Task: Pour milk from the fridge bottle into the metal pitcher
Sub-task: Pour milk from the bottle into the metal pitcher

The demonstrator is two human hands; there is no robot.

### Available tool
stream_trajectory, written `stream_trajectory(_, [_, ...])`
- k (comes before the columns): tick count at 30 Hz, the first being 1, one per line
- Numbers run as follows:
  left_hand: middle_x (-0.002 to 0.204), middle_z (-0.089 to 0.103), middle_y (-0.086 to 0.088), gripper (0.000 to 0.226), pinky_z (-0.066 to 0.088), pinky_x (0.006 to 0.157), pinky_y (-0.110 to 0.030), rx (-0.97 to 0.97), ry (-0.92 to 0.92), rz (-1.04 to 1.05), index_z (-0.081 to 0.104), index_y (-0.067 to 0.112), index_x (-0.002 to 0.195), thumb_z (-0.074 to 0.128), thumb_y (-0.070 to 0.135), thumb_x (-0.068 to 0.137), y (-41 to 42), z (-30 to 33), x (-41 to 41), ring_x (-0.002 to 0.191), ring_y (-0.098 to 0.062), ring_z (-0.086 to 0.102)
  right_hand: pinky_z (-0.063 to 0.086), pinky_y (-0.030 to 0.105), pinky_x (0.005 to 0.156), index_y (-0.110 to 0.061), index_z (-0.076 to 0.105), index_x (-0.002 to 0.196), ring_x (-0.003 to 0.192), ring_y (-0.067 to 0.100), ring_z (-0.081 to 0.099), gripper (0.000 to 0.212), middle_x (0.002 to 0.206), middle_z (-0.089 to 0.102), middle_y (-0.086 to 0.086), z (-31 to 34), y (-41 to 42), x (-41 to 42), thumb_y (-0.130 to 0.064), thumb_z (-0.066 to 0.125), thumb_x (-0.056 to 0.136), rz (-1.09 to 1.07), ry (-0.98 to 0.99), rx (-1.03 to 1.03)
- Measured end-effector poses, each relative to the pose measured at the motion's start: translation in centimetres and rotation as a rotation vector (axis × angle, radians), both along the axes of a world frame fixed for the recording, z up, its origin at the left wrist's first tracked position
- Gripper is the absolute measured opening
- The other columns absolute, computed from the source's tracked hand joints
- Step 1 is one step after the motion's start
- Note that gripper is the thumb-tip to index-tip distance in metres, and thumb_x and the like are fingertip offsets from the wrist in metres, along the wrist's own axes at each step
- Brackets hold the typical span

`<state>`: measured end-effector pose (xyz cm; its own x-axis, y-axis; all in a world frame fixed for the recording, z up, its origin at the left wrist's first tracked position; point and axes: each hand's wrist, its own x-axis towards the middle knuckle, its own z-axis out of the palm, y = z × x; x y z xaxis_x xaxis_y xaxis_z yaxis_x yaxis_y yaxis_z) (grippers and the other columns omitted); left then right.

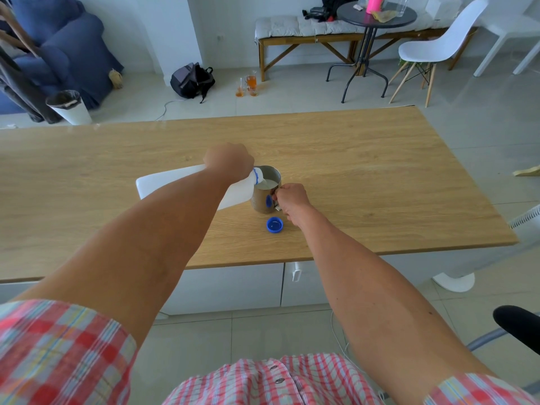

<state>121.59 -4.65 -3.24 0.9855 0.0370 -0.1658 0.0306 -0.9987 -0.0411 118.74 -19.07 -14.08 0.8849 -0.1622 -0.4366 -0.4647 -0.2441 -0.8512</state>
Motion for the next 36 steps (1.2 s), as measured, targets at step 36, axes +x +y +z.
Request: stream_trajectory(36, [0.081, 0.057, -0.007, 0.024, 0.047, 0.072, -0.036, 0.028, -0.003, -0.018, 0.051, 0.015, 0.076, 0.04, 0.02, 0.097, -0.21, -0.01, 0.26, 0.082, -0.029, 0.061, 0.027, 0.025, 0.044, -0.008, 0.066, 0.09, 0.053, 0.013, 0.035, 0.024, 0.064, 0.048, 0.002, -0.11, -0.18, 0.01, 0.0, 0.043, 0.093, 0.007, 0.002, 0.014])
